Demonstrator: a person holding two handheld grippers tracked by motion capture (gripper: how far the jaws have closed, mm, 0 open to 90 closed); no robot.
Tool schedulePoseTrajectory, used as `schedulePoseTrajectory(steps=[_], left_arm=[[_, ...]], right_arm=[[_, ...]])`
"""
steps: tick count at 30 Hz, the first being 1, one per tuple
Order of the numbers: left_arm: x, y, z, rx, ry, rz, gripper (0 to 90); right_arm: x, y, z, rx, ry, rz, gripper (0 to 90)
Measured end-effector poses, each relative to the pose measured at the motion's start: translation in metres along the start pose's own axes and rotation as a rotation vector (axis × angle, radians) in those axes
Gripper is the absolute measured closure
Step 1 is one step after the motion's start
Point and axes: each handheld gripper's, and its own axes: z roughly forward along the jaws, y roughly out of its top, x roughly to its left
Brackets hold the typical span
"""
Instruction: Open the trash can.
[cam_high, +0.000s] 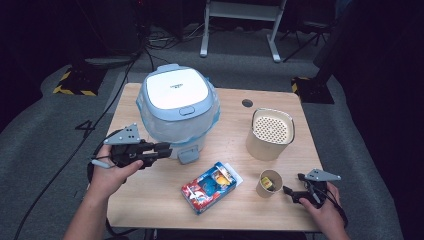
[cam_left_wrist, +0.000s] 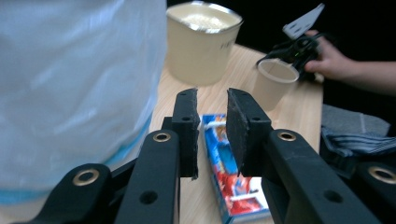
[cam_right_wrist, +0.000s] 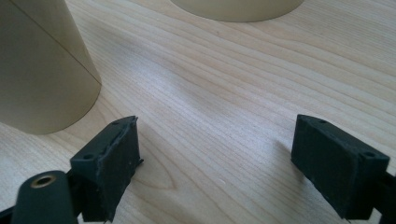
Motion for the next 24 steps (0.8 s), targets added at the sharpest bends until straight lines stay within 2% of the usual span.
schedulePoseTrajectory(steps=[3, 6, 10, 12, 16, 21, 24], left_arm=[[0.003, 0.009, -0.003, -0.019, -0.024, 0.012, 75.7], [0.008, 0.017, -0.004, -0.066, -0.071, -0.023, 78.2], [0.012, 0.028, -0.005, -0.093, -0.083, -0.026, 81.1], [0.015, 0.039, -0.007, -0.120, -0.087, -0.015, 82.5], [0.018, 0.050, -0.008, -0.125, -0.063, -0.017, 85.1], [0.024, 0.060, -0.004, -0.135, -0.022, -0.054, 89.7], [0.025, 0.066, -0.001, -0.141, -0.010, -0.046, 90.0]], right_arm=[[0.000, 0.000, 0.000, 0.000, 0.000, 0.000, 15.2], [0.000, 0.000, 0.000, 0.000, 0.000, 0.000, 15.2], [0.000, 0.000, 0.000, 0.000, 0.000, 0.000, 15.2], [0.000, 0.000, 0.000, 0.000, 0.000, 0.000, 15.2], [0.000, 0.000, 0.000, 0.000, 0.000, 0.000, 15.2], [0.000, 0.000, 0.000, 0.000, 0.000, 0.000, 15.2], [0.000, 0.000, 0.000, 0.000, 0.000, 0.000, 15.2]])
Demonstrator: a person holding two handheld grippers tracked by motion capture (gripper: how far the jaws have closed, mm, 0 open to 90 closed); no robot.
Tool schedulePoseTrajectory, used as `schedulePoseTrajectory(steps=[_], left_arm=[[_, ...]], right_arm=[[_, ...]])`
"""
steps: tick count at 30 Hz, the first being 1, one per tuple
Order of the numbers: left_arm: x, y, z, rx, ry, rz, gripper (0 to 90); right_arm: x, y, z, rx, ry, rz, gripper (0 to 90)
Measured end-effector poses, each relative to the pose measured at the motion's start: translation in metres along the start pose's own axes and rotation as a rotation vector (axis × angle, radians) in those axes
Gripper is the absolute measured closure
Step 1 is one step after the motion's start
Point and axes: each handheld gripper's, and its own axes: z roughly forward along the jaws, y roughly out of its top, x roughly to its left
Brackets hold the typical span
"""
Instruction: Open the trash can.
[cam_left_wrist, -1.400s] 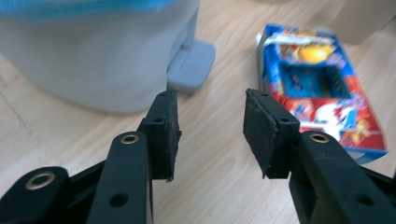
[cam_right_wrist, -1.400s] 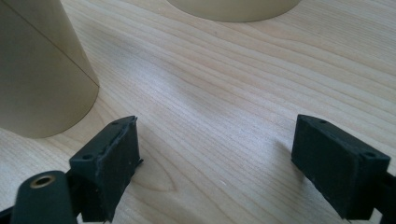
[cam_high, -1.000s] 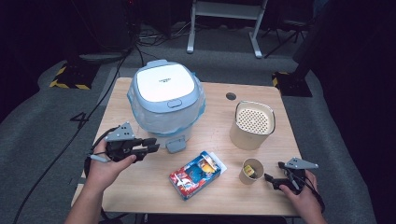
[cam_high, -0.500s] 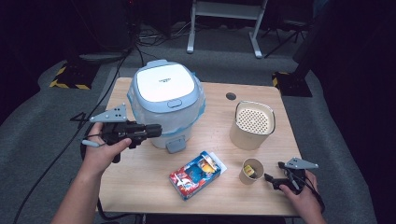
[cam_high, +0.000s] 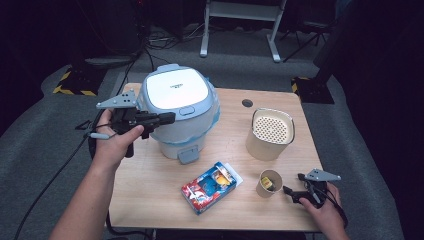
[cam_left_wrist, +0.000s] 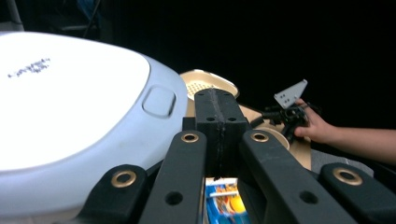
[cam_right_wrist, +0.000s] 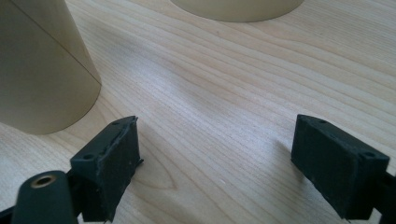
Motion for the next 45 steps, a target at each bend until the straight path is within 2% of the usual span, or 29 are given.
schedulePoseTrajectory(steps=[2, 7, 13, 16, 17, 20, 24, 28, 32, 36, 40, 44, 45], left_arm=[[0.000, 0.004, 0.004, 0.009, 0.017, 0.006, 90.0], [0.003, 0.011, 0.016, 0.037, 0.027, 0.014, 90.0], [0.006, 0.013, 0.029, 0.058, 0.053, 0.019, 90.0], [0.008, 0.013, 0.032, 0.072, 0.077, 0.022, 90.0], [0.010, 0.012, 0.035, 0.086, 0.104, 0.024, 90.0], [0.011, 0.011, 0.038, 0.105, 0.129, 0.030, 90.0], [0.009, 0.013, 0.041, 0.114, 0.139, 0.056, 90.0], [0.009, 0.014, 0.043, 0.120, 0.143, 0.060, 89.8], [0.008, 0.013, 0.045, 0.115, 0.164, 0.111, 89.9], [0.005, 0.014, 0.046, 0.134, 0.173, 0.119, 90.0], [0.003, 0.015, 0.047, 0.147, 0.183, 0.145, 90.0], [0.004, 0.015, 0.047, 0.150, 0.184, 0.141, 90.0], [0.003, 0.014, 0.047, 0.148, 0.171, 0.138, 90.0]], right_arm=[[0.000, 0.000, 0.000, 0.000, 0.000, 0.000, 15.2], [0.000, 0.000, 0.000, 0.000, 0.000, 0.000, 15.3], [0.000, 0.000, 0.000, 0.000, 0.000, 0.000, 15.3], [0.000, 0.000, 0.000, 0.000, 0.000, 0.000, 15.2], [0.000, 0.000, 0.000, 0.000, 0.000, 0.000, 15.3], [0.000, 0.000, 0.000, 0.000, 0.000, 0.000, 15.2], [0.000, 0.000, 0.000, 0.001, 0.000, -0.001, 15.2], [0.000, 0.000, 0.000, 0.000, 0.000, -0.001, 15.3], [0.000, 0.000, 0.000, 0.000, 0.000, -0.001, 15.3], [0.000, 0.000, 0.000, 0.001, 0.000, -0.001, 15.3], [0.000, 0.000, 0.000, 0.000, 0.000, -0.001, 15.3], [0.000, 0.000, 0.000, 0.000, 0.000, -0.001, 15.3], [0.000, 0.000, 0.000, 0.000, 0.000, -0.001, 15.3]])
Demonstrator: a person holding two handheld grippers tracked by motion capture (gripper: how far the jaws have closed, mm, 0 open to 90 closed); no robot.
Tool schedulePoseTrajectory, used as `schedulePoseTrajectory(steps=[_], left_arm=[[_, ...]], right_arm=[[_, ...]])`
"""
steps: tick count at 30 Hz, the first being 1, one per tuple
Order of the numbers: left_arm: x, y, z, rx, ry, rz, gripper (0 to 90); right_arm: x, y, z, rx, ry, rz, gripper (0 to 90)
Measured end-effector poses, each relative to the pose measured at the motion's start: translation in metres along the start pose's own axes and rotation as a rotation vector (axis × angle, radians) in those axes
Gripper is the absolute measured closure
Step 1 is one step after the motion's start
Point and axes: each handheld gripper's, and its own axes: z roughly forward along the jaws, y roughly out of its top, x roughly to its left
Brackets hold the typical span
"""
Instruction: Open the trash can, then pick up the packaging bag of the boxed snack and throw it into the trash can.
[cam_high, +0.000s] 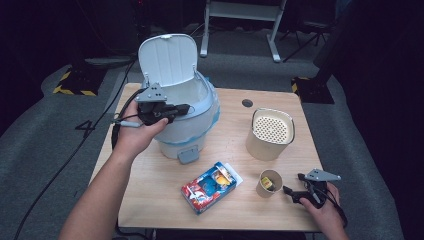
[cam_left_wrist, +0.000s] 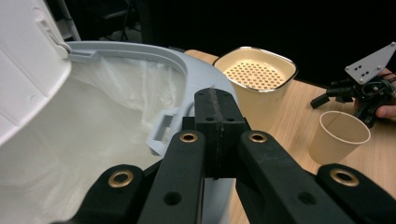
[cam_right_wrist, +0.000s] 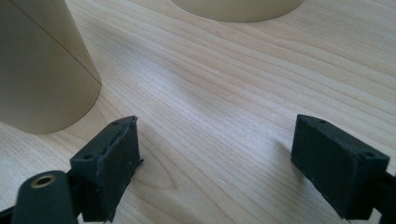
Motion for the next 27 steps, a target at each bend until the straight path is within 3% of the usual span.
schedulePoseTrajectory(steps=[3, 6, 9, 13, 22, 27], left_arm=[[-0.002, 0.000, 0.000, -0.008, -0.001, -0.013, 89.3], [-0.006, -0.001, 0.002, -0.040, -0.013, -0.001, 65.2], [-0.013, -0.002, 0.001, -0.080, -0.062, -0.021, 55.5], [-0.026, -0.003, 0.001, -0.097, -0.082, -0.014, 46.5], [-0.044, -0.012, 0.008, -0.073, -0.095, -0.009, 43.6], [-0.060, -0.028, 0.020, -0.041, -0.131, -0.004, 42.7]], right_arm=[[0.000, 0.000, 0.000, 0.000, 0.000, 0.000, 15.3], [0.000, 0.000, 0.000, 0.000, 0.000, 0.000, 15.3], [0.000, 0.000, 0.000, 0.000, 0.000, 0.000, 15.3], [0.000, 0.000, 0.000, 0.000, 0.000, 0.000, 15.3], [0.000, 0.000, 0.000, 0.000, 0.000, 0.000, 15.3], [0.000, 0.000, 0.000, 0.000, 0.002, -0.002, 15.2]])
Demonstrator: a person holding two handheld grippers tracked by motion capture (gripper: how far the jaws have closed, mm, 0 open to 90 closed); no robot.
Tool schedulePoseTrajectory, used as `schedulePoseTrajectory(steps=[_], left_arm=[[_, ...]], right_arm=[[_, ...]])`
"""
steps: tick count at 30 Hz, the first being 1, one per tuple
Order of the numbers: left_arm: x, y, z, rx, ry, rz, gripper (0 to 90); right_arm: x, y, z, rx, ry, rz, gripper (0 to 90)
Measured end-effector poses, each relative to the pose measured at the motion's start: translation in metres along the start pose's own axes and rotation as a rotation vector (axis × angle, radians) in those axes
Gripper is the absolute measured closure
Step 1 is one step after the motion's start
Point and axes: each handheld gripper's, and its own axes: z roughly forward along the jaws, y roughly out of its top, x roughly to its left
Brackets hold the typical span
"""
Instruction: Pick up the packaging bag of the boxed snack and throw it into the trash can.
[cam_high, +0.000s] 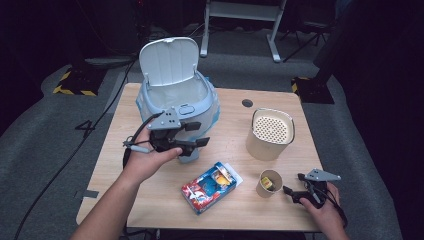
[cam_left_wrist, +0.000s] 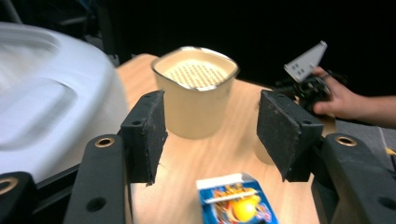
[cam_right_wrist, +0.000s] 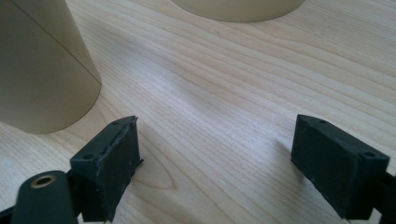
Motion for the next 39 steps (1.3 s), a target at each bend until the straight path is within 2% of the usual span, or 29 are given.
schedulePoseTrajectory(steps=[4, 12, 15, 17, 21, 25, 29, 33, 35, 39], left_arm=[[-0.006, -0.015, 0.011, 0.031, -0.008, 0.001, 42.7], [-0.012, -0.050, 0.031, 0.102, -0.006, -0.035, 43.9], [-0.013, -0.063, 0.038, 0.138, 0.004, -0.040, 44.5], [-0.014, -0.071, 0.042, 0.152, 0.029, -0.033, 45.1], [-0.015, -0.086, 0.049, 0.190, 0.050, -0.049, 46.0], [-0.017, -0.098, 0.056, 0.224, 0.048, -0.071, 45.8], [-0.016, -0.108, 0.060, 0.260, 0.056, -0.075, 45.8], [-0.014, -0.118, 0.067, 0.317, 0.052, -0.094, 45.8], [-0.012, -0.123, 0.071, 0.343, 0.052, -0.120, 45.7], [-0.009, -0.127, 0.075, 0.396, 0.058, -0.119, 46.5]], right_arm=[[0.000, 0.000, 0.000, 0.000, 0.002, -0.002, 15.2], [0.000, 0.000, 0.000, -0.001, 0.003, -0.002, 15.3], [0.000, 0.000, 0.000, -0.001, 0.003, -0.003, 15.2], [0.000, 0.000, 0.000, -0.001, 0.003, -0.002, 15.2], [0.000, 0.000, 0.000, -0.001, 0.003, -0.002, 15.2], [0.000, 0.000, 0.000, -0.001, 0.003, -0.003, 15.2], [0.000, 0.000, 0.000, -0.001, 0.003, -0.002, 15.2], [0.000, 0.000, 0.000, -0.001, 0.003, -0.002, 15.2], [0.000, 0.000, 0.000, -0.001, 0.003, -0.002, 15.2], [0.000, 0.000, 0.000, -0.001, 0.003, -0.002, 15.3]])
